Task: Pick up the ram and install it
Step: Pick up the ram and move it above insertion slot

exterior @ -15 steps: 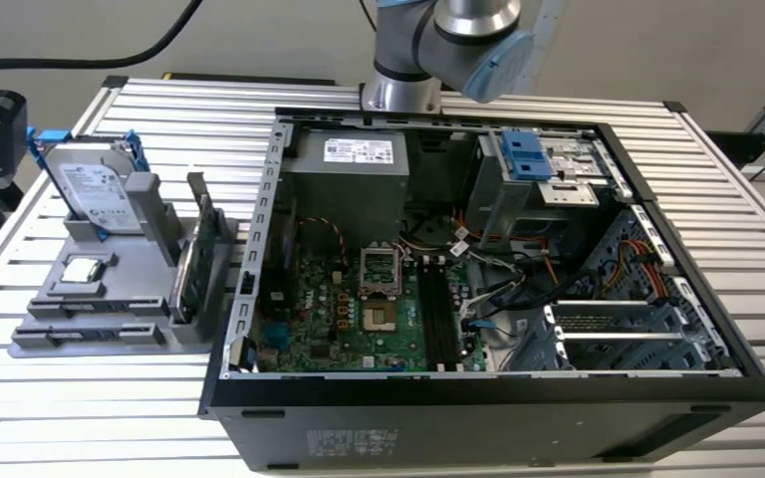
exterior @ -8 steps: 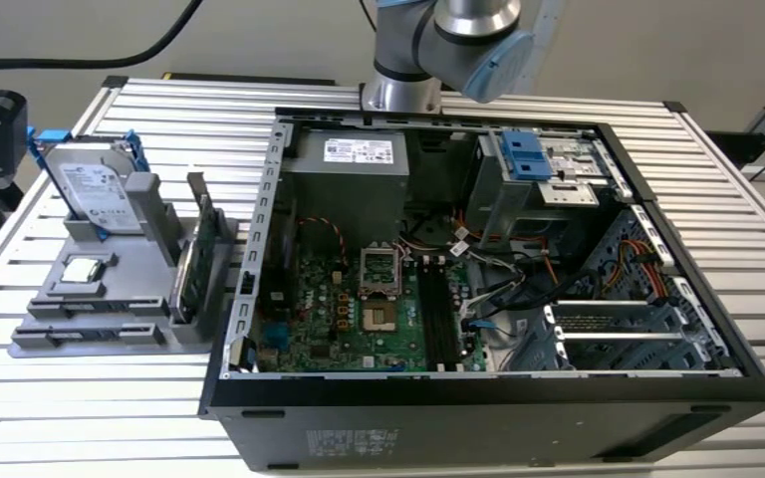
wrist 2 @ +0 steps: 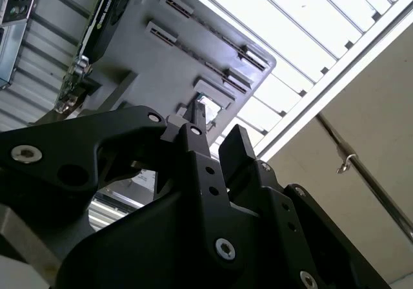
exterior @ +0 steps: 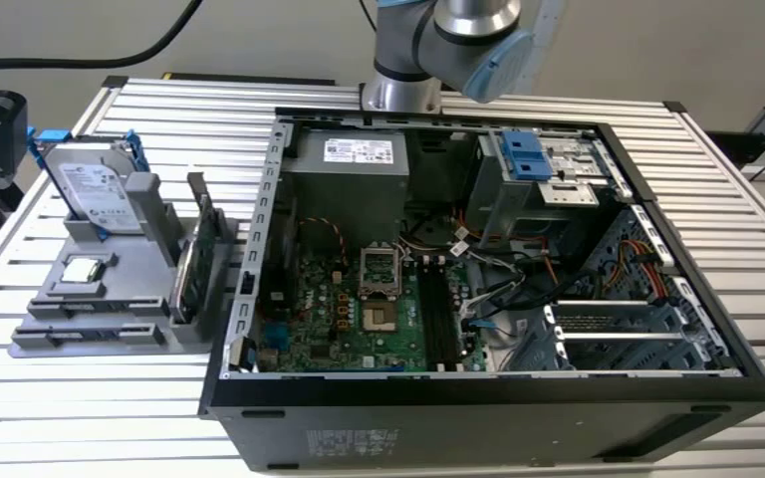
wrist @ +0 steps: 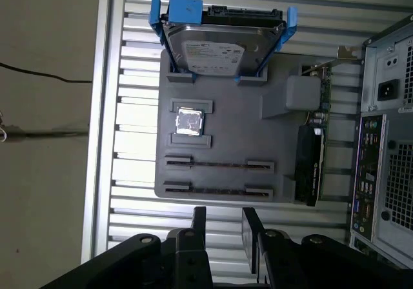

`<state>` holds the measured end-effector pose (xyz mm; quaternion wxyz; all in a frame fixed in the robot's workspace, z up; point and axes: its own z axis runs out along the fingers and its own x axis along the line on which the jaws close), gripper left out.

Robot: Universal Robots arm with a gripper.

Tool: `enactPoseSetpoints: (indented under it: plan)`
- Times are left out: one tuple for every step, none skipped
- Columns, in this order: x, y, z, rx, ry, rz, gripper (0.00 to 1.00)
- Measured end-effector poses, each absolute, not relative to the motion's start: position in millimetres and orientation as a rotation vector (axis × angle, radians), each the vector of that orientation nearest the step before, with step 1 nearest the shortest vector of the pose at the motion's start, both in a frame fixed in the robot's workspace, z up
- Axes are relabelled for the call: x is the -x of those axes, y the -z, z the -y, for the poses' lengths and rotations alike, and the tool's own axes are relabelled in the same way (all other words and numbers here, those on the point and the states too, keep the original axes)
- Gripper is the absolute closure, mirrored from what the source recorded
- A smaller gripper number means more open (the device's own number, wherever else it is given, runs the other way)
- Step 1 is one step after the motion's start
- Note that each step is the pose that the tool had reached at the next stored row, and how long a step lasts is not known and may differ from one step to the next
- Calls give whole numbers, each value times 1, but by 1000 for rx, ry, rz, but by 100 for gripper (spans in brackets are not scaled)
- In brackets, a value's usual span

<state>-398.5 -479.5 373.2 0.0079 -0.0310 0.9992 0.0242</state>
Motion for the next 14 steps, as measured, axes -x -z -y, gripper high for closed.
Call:
enactPoseSetpoints:
  plan:
    - [399,-373,480,97,-76,-3123,0]
    - [399,-373,479,96,-75,-3123,0]
    - [399,-373,479,95,-76,-3123,0]
    - [399,-373,479,95,-76,-3124,0]
    - [398,-373,479,94,-76,-3123,0]
    - [398,-373,479,93,-75,-3124,0]
    - [398,-373,479,92,-76,-3123,0]
    - [398,-373,479,90,-75,-3124,0]
    - [399,-373,479,88,-75,-3124,0]
    - [399,-373,479,83,-75,-3124,0]
    - [399,-373,479,75,-75,-3124,0]
    - [399,-373,479,67,-75,-3124,0]
    - [399,-373,479,57,-75,-3124,0]
    - [399,-373,479,46,-75,-3124,0]
